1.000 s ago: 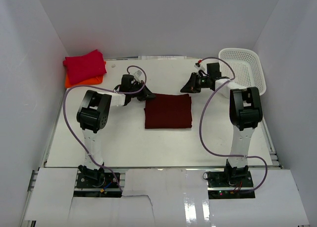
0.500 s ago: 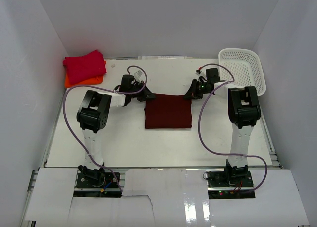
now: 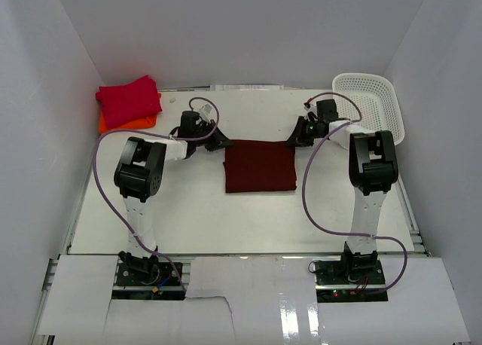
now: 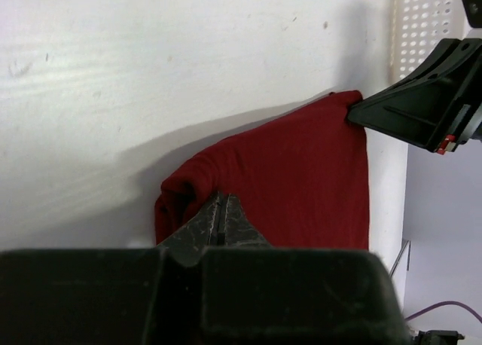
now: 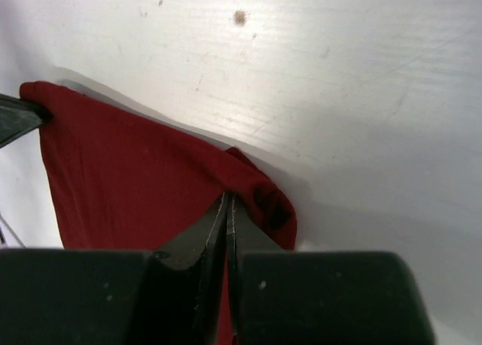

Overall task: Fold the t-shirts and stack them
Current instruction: Smooth out wrinkles on the folded tshirt

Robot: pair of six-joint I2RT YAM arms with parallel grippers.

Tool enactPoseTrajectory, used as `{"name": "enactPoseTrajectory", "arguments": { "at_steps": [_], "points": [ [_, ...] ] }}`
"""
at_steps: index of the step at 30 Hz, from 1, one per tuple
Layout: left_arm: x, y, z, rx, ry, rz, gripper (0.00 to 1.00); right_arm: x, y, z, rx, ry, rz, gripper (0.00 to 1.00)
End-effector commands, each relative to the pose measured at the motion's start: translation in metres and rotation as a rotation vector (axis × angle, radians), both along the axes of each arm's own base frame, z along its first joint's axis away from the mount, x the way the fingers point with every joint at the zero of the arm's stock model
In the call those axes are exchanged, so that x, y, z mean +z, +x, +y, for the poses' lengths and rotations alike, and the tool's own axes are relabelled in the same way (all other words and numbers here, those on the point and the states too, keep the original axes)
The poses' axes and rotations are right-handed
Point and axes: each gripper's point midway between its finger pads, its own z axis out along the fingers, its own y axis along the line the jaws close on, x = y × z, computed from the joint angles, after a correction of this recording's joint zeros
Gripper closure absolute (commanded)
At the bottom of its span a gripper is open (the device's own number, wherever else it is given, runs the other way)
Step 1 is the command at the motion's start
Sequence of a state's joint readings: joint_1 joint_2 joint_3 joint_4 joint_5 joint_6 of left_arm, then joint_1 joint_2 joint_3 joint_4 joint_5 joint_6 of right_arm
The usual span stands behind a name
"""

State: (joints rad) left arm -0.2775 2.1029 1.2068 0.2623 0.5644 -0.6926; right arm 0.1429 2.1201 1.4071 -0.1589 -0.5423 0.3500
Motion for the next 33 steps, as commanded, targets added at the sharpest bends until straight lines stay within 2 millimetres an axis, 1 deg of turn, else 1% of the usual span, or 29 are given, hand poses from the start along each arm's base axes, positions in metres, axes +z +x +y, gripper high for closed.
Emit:
{"name": "enactPoseTrajectory", "arguments": {
  "at_steps": [1,2,3,4,5,6,7,8,9,10,11,12,13,14,15,16,17,18,19,20,21,22,23,25,27,28,29,32,33],
  "points": [
    [0.059,0.030,-0.002,0.007,-0.033,-0.137,1.00,0.027,0.033,-0.021,-0.043,-0.070,-0.103,0.92],
    [0.065,0.033,-0.003,0.005,-0.033,-0.138,1.00,0.033,0.035,-0.020,-0.040,-0.066,-0.104,0.92],
    [0.073,0.037,-0.004,0.004,-0.034,-0.151,0.97,0.042,0.040,-0.019,-0.039,-0.061,-0.120,0.88],
    [0.096,0.047,-0.006,-0.001,-0.040,-0.198,0.96,0.061,0.051,-0.016,-0.034,-0.050,-0.163,0.85],
    [0.098,0.048,-0.006,-0.003,-0.026,-0.184,0.94,0.069,0.051,-0.015,-0.026,-0.042,-0.163,0.81],
    [0.107,0.051,-0.005,0.000,-0.015,-0.197,0.93,0.078,0.054,-0.014,-0.021,-0.042,-0.181,0.71],
    [0.124,0.054,-0.005,0.000,-0.014,-0.229,0.89,0.090,0.057,-0.014,-0.019,-0.037,-0.202,0.68],
    [0.125,0.050,-0.002,-0.001,0.000,-0.220,0.82,0.102,0.054,-0.014,-0.014,-0.040,-0.218,0.61],
    [0.136,0.047,0.000,0.001,0.000,-0.233,0.76,0.106,0.053,-0.015,-0.016,-0.044,-0.228,0.58],
    [0.129,0.042,0.007,0.008,0.007,-0.208,0.67,0.104,0.046,-0.017,-0.016,-0.048,-0.216,0.54],
    [0.127,0.038,0.010,0.015,0.000,-0.189,0.58,0.115,0.041,-0.017,-0.015,-0.046,-0.236,0.50],
    [0.123,0.033,0.015,0.020,-0.003,-0.172,0.50,0.115,0.036,-0.017,-0.013,-0.046,-0.234,0.49],
    [0.111,0.024,0.024,0.031,-0.002,-0.135,0.38,0.107,0.024,-0.017,-0.007,-0.045,-0.205,0.47],
    [0.106,0.019,0.028,0.041,-0.001,-0.119,0.35,0.117,0.018,-0.017,-0.005,-0.040,-0.229,0.45],
    [0.100,0.014,0.033,0.048,0.005,-0.104,0.32,0.117,0.011,-0.016,0.002,-0.038,-0.226,0.43],
    [0.100,0.010,0.039,0.059,0.010,-0.103,0.30,0.116,-0.002,-0.016,0.006,-0.040,-0.216,0.41],
    [0.084,0.000,0.043,0.061,0.027,-0.070,0.29,0.116,-0.009,-0.015,0.010,-0.044,-0.216,0.38],
    [0.078,-0.004,0.046,0.061,0.037,-0.056,0.28,0.116,-0.015,-0.016,0.013,-0.049,-0.212,0.37],
    [0.069,-0.010,0.049,0.058,0.053,-0.024,0.27,0.125,-0.022,-0.015,0.019,-0.046,-0.231,0.37],
    [0.059,-0.017,0.052,0.044,0.083,0.001,0.27,0.119,-0.032,-0.015,0.024,-0.051,-0.210,0.36],
    [0.053,-0.021,0.053,0.041,0.096,0.019,0.26,0.118,-0.038,-0.015,0.028,-0.052,-0.205,0.35],
    [0.048,-0.024,0.055,0.038,0.106,0.027,0.26,0.127,-0.044,-0.014,0.034,-0.053,-0.225,0.33],
    [0.041,-0.029,0.058,0.042,0.121,0.037,0.26,0.122,-0.053,-0.014,0.041,-0.056,-0.211,0.32],
    [0.033,-0.033,0.061,0.039,0.152,0.034,0.25,0.129,-0.065,-0.011,0.064,-0.059,-0.224,0.32],
    [0.020,-0.041,0.063,0.039,0.168,0.055,0.26,0.125,-0.076,-0.012,0.069,-0.066,-0.213,0.31],
    [0.018,-0.043,0.061,0.036,0.158,0.053,0.26,0.130,-0.080,-0.012,0.075,-0.064,-0.225,0.31],
    [0.016,-0.046,0.060,0.034,0.152,0.058,0.26,0.129,-0.084,-0.012,0.080,-0.068,-0.226,0.31],
    [0.005,-0.057,0.055,0.027,0.143,0.062,0.25,0.125,-0.095,-0.013,0.083,-0.071,-0.218,0.31],
    [0.000,-0.060,0.055,0.022,0.145,0.072,0.25,0.121,-0.099,-0.013,0.085,-0.070,-0.206,0.31]
  ]
}}
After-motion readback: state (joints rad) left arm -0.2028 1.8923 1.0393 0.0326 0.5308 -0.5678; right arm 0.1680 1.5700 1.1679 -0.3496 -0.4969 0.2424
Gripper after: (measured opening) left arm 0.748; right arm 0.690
